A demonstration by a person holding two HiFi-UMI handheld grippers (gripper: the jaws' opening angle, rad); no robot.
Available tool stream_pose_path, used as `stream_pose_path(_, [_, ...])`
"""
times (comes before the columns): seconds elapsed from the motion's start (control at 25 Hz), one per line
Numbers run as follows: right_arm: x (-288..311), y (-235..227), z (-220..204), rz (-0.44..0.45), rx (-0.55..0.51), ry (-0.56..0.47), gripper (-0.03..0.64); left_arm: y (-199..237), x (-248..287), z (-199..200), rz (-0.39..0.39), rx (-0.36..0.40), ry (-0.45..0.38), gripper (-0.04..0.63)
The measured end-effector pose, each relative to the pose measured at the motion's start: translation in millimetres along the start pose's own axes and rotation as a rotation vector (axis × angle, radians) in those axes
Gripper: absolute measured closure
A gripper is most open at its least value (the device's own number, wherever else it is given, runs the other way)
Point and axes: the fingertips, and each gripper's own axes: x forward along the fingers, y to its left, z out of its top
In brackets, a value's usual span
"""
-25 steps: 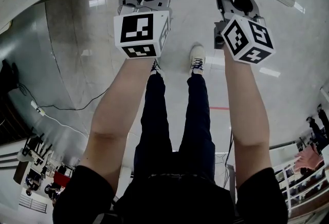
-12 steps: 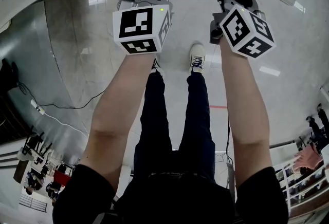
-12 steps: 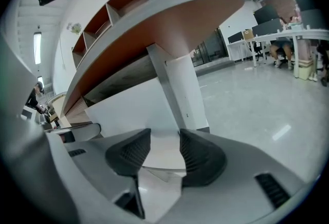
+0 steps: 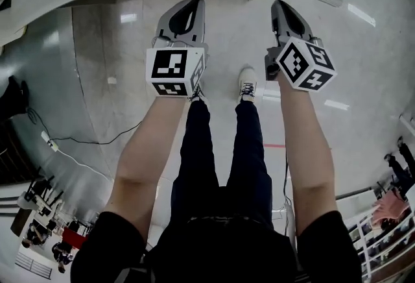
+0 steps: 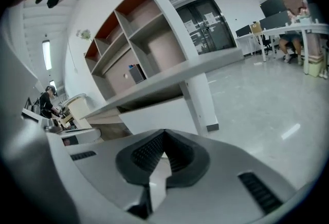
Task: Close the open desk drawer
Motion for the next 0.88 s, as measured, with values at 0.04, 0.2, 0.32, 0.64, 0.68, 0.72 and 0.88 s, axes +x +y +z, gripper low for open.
stream_pose_path(0.04, [-6,7,3,0.017,-0.010,-0.004,0.600,-2,-8,0,-0.008,-0.001,0.002,0.584])
stream_pose_path(0.2, [-37,37,14,0.090,-0.063,-0.010,0.600,-14,-46,3,-0.049,-0.042,0.003,0.584])
stream_pose_path(0.32, [-62,63,26,0.149,-0.134,-0.008,0.600,-24,-74,19,-0.097,-0.046,-0.015,0.584])
stream_pose_path(0.64, [-125,114,52,0.231,-0.161,-0.056,0.600,-50,-133,66,-0.209,-0.053,-0.068,0.584])
stream_pose_path(0.68, [-133,118,55,0.236,-0.153,-0.064,0.600,-56,-137,72,-0.229,-0.049,-0.071,0.584])
stream_pose_path(0.72, [-140,121,58,0.243,-0.146,-0.070,0.600,-63,-141,77,-0.250,-0.041,-0.071,0.584])
stream_pose_path(0.88, [-169,142,65,0.282,-0.132,-0.083,0.600,-85,-167,93,-0.325,-0.004,-0.074,0.584])
